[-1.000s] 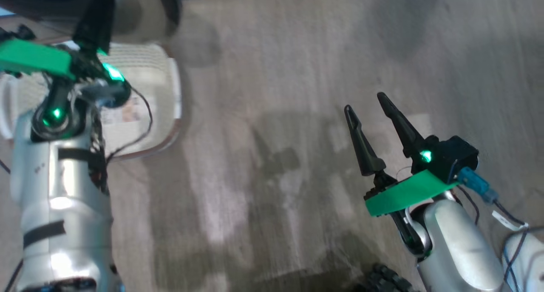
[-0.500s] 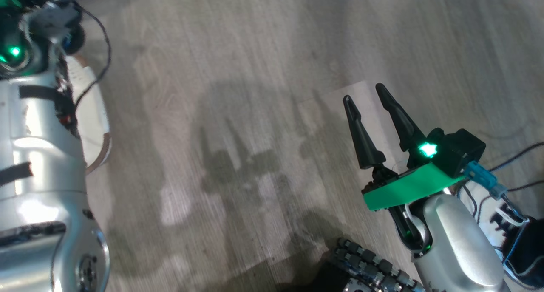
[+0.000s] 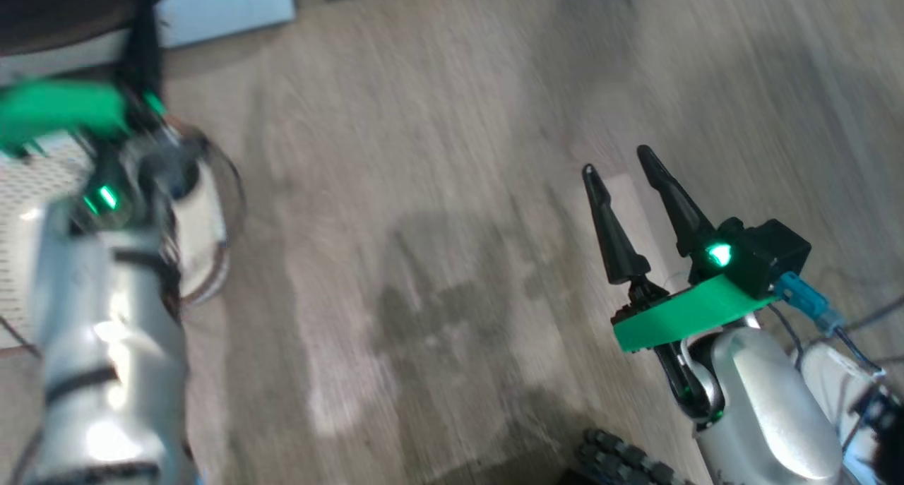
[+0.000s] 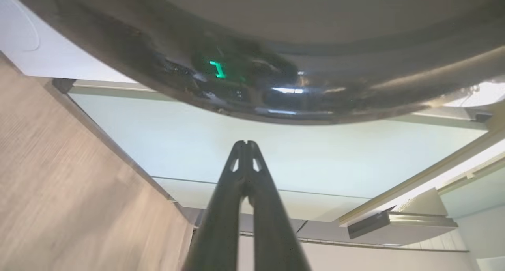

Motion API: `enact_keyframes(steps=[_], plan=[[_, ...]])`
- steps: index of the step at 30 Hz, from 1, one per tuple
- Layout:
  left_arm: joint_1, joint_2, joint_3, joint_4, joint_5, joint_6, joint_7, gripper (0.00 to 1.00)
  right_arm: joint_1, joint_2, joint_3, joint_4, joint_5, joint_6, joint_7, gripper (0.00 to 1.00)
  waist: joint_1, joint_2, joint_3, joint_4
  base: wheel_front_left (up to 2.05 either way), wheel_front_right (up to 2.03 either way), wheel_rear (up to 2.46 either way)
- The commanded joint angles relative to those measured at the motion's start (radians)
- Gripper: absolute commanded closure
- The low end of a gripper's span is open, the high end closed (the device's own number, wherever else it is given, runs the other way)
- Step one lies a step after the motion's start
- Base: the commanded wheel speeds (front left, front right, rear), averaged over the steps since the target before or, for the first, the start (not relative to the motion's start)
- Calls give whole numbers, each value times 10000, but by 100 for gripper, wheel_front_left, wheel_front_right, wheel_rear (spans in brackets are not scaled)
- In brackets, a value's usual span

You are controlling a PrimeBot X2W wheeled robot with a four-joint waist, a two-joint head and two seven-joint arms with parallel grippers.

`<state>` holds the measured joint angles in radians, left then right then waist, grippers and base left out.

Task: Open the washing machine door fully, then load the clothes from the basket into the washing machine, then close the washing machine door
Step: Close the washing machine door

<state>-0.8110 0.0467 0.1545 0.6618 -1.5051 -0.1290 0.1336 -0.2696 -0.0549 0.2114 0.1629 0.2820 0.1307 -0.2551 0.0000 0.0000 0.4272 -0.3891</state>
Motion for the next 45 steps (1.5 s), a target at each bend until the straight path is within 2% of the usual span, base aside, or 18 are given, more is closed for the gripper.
enact_keyframes(steps=[1,5,9,17,20,22,26,30,32,35,38,41,45], plan=[[409,175,-118,-565,137,-16,114,100,273,47,70,-231,-140,0,-67,0,0,0,-581,559,0,0,0],[1882,151,-1108,-1482,683,-16,285,100,443,47,-198,-107,-450,0,-67,0,0,0,-1258,1164,0,0,0],[3317,563,-2532,-2781,1873,-16,-206,100,638,47,-532,-3,-674,0,-67,0,0,0,-1933,1807,0,0,0],[4792,2798,-6278,-3957,5009,-17,-2172,100,928,47,-934,88,-892,0,-67,0,0,0,-2854,2854,0,0,0],[4861,3444,-7193,-3690,5934,-17,-3173,100,1059,47,-998,109,-893,0,-67,0,0,0,-3085,3142,0,0,0],[4861,3619,-7390,-3297,6575,-17,-3655,100,1157,47,-1029,120,-900,0,-67,0,0,0,-3234,3305,0,0,0],[4936,3439,-7025,-3047,7464,104,-3929,100,1285,47,-1094,101,-906,0,-67,0,0,0,-3398,3502,0,0,0],[5546,2586,-4977,-4235,9123,699,-3948,100,1400,47,-1172,0,-930,0,-67,0,0,0,-3497,3714,0,0,0],[6034,2021,-3997,-4919,10048,854,-3949,100,1431,47,-1162,-30,-944,0,-67,0,0,0,-3541,3775,0,0,0],[6650,1177,-2678,-5842,11277,751,-3951,100,1470,47,-1156,-55,-953,0,-67,0,0,0,-3626,3844,0,0,0],[7063,559,-1836,-6426,12246,496,-3951,100,1482,47,-1129,-79,-935,0,-67,0,0,0,-3667,3875,0,0,0],[7317,255,-1571,-6737,12903,245,-3952,100,1482,47,-1067,-88,-906,0,-67,0,0,0,-3683,3875,0,0,0],[7520,88,-1433,-6833,13246,101,-3952,100,1462,47,-999,-88,-854,0,-67,0,0,0,-3694,3842,0,0,0]])
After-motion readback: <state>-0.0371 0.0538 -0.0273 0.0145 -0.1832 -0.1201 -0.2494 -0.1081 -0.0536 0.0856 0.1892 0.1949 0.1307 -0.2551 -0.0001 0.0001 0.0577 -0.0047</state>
